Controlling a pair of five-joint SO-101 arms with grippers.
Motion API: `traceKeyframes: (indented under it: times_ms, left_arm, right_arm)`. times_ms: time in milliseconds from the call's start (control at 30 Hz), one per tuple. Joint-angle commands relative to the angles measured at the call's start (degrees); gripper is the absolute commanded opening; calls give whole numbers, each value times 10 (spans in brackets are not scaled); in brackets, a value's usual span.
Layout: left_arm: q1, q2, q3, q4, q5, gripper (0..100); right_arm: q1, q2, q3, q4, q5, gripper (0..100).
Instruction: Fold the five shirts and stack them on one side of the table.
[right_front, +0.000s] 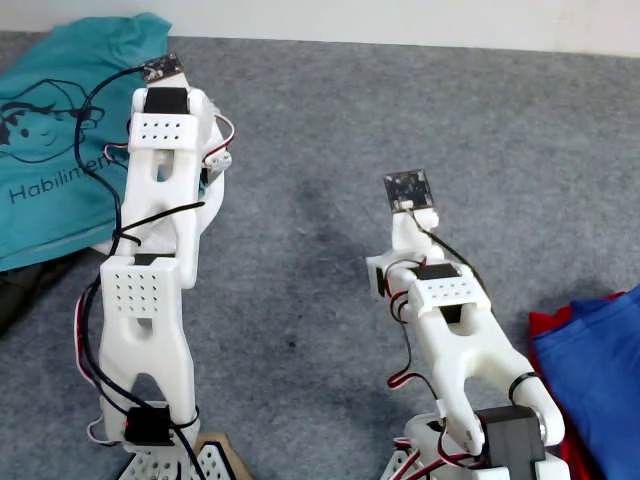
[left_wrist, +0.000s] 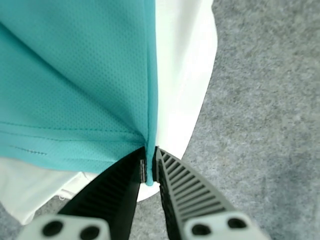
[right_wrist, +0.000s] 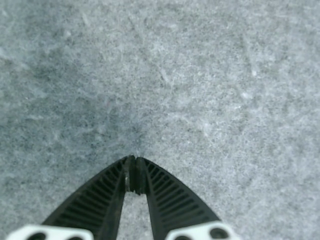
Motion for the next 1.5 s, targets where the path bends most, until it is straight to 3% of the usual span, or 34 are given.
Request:
traceKeyframes:
  times_ms: [0, 233, 500, 867, 1167, 1333, 1467]
  left_arm:
    - [-2, -7, -23, 12, -4, 16]
    - [-14, -10, -27, 23, -4, 206]
    - [-39, -7, -23, 22, -4, 143]
    - [-46, 76, -48, -10, -3, 141]
    - [-33, 87, -109, 19, 1, 139]
    - [-22, 89, -111, 19, -2, 7]
    - [-25, 89, -111, 24, -2, 59]
  right_arm:
    - [-3, -5, -6, -11, 10, 12]
    - [-3, -3, -7, -11, 11, 12]
    - [-4, -1, -7, -11, 11, 12]
    - [-4, -3, -6, -9, 11, 12]
    - [-4, -3, -6, -9, 11, 12]
    - [-4, -3, -6, -9, 11, 12]
    - [-4, -2, -6, -9, 11, 12]
